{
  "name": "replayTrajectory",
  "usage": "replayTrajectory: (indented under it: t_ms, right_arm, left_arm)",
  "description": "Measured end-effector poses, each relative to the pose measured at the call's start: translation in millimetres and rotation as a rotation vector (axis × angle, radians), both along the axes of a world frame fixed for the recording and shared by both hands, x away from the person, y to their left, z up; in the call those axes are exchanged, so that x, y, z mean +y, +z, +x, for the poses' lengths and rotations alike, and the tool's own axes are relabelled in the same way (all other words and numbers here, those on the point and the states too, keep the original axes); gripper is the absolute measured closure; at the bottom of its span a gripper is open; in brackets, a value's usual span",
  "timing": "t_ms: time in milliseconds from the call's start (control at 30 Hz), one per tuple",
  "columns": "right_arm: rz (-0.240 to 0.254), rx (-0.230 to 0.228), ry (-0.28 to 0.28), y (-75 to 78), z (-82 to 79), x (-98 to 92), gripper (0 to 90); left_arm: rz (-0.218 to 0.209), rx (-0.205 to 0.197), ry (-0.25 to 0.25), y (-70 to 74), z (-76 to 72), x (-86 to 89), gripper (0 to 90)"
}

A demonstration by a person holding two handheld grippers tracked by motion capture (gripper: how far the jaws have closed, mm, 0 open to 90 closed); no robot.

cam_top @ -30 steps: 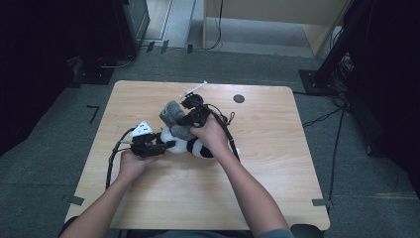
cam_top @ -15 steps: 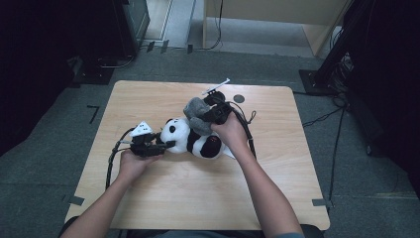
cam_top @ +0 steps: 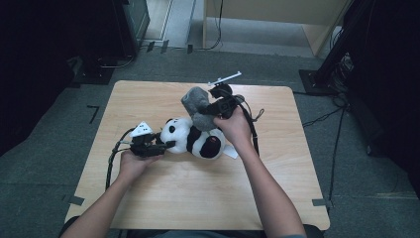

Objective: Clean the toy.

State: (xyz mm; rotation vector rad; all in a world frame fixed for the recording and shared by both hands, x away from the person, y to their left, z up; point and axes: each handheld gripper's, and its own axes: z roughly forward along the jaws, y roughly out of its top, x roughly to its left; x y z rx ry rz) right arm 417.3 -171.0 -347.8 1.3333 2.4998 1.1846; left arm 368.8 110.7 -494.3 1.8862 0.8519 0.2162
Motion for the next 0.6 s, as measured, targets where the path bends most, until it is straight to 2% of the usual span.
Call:
replayTrajectory:
  t_ms: [100, 133, 167, 200, 233, 267, 300, 400, 433, 500, 533, 600]
  right_arm:
    - [-0.008, -0.018, 0.056, 3.5, -5.9, 24.1, 77.5]
    - [-0.008, -0.018, 0.056, 3.5, -5.9, 24.1, 77.5]
    - [-0.003, -0.017, 0.087, 2.7, -9.4, 40.7, 77.4]
    - [-0.003, -0.016, 0.102, 1.8, -10.9, 48.9, 77.4]
    - [-0.003, -0.016, 0.102, 1.8, -10.9, 48.9, 77.4]
    - [-0.002, -0.013, 0.117, 0.1, -12.1, 56.6, 77.4]
    - [-0.005, -0.002, 0.135, -5.6, -13.7, 70.9, 77.3]
    - [-0.017, 0.049, 0.151, -23.7, -13.5, 87.2, 77.3]
    - [-0.017, 0.049, 0.151, -23.7, -13.5, 87.2, 77.3]
    - [-0.046, 0.09, 0.15, -39.3, -11.9, 93.6, 77.4]
    - [-0.098, 0.088, 0.154, -53.0, -11.7, 95.1, 77.4]
    - [-0.085, 0.087, 0.155, -55.3, -12.4, 92.8, 77.6]
  left_arm:
    - [0.0, -0.001, 0.001, 0.0, 0.0, 0.1, 41.2]
    - [0.0, -0.001, 0.001, 0.0, 0.0, 0.1, 41.1]
    - [0.0, -0.001, 0.001, 0.1, 0.0, 0.2, 41.0]
    - [0.0, -0.001, 0.001, 0.0, -0.1, 0.3, 40.9]
    - [0.0, -0.001, 0.001, 0.0, -0.1, 0.3, 40.9]
    - [-0.001, 0.0, 0.0, 0.0, -0.1, 0.3, 40.9]
    - [-0.001, 0.001, 0.001, 0.1, 0.0, 0.5, 40.8]
    - [0.002, 0.003, 0.002, 0.7, -0.5, 0.4, 40.8]
    - [0.002, 0.003, 0.002, 0.7, -0.5, 0.4, 40.8]
    - [0.004, 0.007, 0.004, 1.2, -0.8, 0.2, 40.9]
    - [0.015, 0.008, 0.001, 0.4, -0.9, -0.1, 41.2]
    - [0.015, 0.008, -0.002, 0.6, -0.9, -0.1, 41.3]
